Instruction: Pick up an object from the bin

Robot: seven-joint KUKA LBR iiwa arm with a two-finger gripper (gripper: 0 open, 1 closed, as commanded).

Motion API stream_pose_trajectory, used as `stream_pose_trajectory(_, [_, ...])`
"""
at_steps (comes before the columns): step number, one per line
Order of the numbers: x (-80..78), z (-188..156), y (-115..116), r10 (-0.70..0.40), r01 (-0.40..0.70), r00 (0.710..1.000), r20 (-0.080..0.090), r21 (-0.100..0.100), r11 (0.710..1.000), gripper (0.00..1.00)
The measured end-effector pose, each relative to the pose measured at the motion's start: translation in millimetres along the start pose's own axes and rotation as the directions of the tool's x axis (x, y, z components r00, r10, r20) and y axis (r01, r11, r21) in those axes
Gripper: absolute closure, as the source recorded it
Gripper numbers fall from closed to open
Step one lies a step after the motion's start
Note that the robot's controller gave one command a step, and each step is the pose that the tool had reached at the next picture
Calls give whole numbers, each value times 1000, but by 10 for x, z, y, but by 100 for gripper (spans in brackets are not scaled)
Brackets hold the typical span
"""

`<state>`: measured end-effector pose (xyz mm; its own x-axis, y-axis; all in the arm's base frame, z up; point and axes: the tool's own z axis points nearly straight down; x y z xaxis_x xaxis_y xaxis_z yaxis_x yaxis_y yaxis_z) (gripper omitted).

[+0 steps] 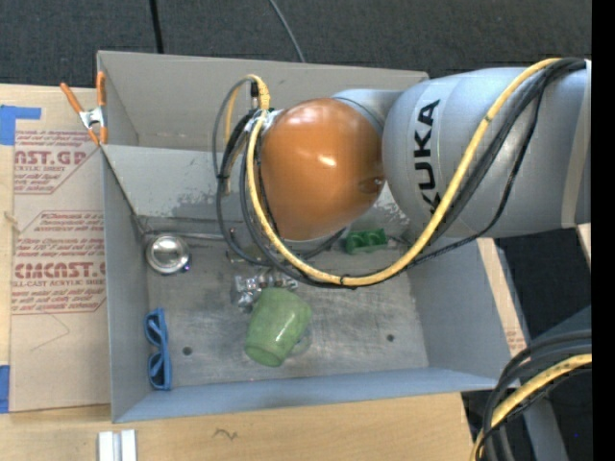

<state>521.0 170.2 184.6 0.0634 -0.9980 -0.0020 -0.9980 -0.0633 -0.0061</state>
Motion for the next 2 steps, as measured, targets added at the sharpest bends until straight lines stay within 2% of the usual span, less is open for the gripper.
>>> stream_pose_trajectory(1, [-303,-1151,-572,-458,458,889,5,-1,889,100])
stream_pose_trajectory(2, [-172,-577,-487,-140,140,990,2,-9,990,100])
